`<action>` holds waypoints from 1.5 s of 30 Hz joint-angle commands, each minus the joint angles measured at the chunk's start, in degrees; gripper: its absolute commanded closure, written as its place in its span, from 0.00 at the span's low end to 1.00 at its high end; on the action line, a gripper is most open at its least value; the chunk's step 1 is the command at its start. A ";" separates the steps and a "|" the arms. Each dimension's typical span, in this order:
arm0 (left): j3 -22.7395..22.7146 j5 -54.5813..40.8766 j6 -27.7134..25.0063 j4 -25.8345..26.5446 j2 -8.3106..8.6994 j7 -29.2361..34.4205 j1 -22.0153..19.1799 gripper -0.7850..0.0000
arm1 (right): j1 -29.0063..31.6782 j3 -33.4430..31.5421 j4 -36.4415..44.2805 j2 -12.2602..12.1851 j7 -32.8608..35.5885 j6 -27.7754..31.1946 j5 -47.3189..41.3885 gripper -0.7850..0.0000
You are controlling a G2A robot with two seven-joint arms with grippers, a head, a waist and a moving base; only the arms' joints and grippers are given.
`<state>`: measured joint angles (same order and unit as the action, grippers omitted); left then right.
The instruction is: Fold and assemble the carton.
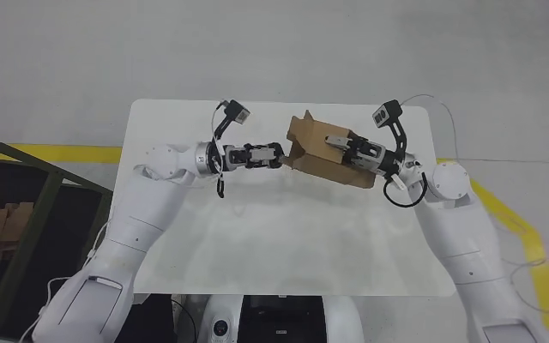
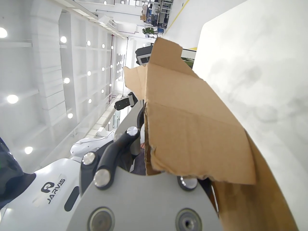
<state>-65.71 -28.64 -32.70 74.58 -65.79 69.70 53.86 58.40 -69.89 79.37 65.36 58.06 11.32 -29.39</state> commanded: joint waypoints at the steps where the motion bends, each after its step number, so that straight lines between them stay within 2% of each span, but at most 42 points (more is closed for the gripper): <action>1: -1.10 3.70 -4.29 1.37 0.31 -2.40 0.82 0.00 | -0.80 -0.34 -1.28 -0.11 1.33 -1.26 -0.30 1.00; 9: -2.28 17.19 -16.15 6.21 2.14 -14.26 3.00 0.00 | -2.60 -1.54 -4.79 -0.44 6.31 -2.83 -2.75 1.00; 14: -0.92 27.06 -22.37 4.28 3.83 -20.48 1.59 0.00 | -3.37 -1.31 -6.71 -0.42 7.57 -3.22 -3.69 1.00; 29: -0.81 27.09 -22.48 3.86 3.90 -20.60 1.52 0.00 | -3.76 -1.22 -7.77 -0.32 6.64 -3.19 -4.23 1.00; 31: -1.23 30.14 -21.88 5.05 3.96 -21.76 1.70 0.00 | -3.76 -1.22 -7.77 -0.32 6.64 -3.19 -4.23 1.00; 35: -1.98 39.82 -24.98 5.13 3.50 -30.02 2.70 0.00 | -3.76 -1.22 -7.77 -0.32 6.64 -3.19 -4.23 1.00; 40: -1.16 50.83 -25.30 5.24 2.81 -41.88 3.82 0.00 | -3.76 -1.22 -7.77 -0.32 6.64 -3.19 -4.23 1.00; 45: 2.11 63.80 -25.30 5.50 3.48 -52.78 4.34 0.00 | -3.76 -1.22 -7.77 -0.32 6.64 -3.19 -4.23 1.00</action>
<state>-64.84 30.54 -58.00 80.29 -62.68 19.32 58.52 54.64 -71.11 71.59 65.04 64.70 8.13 -33.62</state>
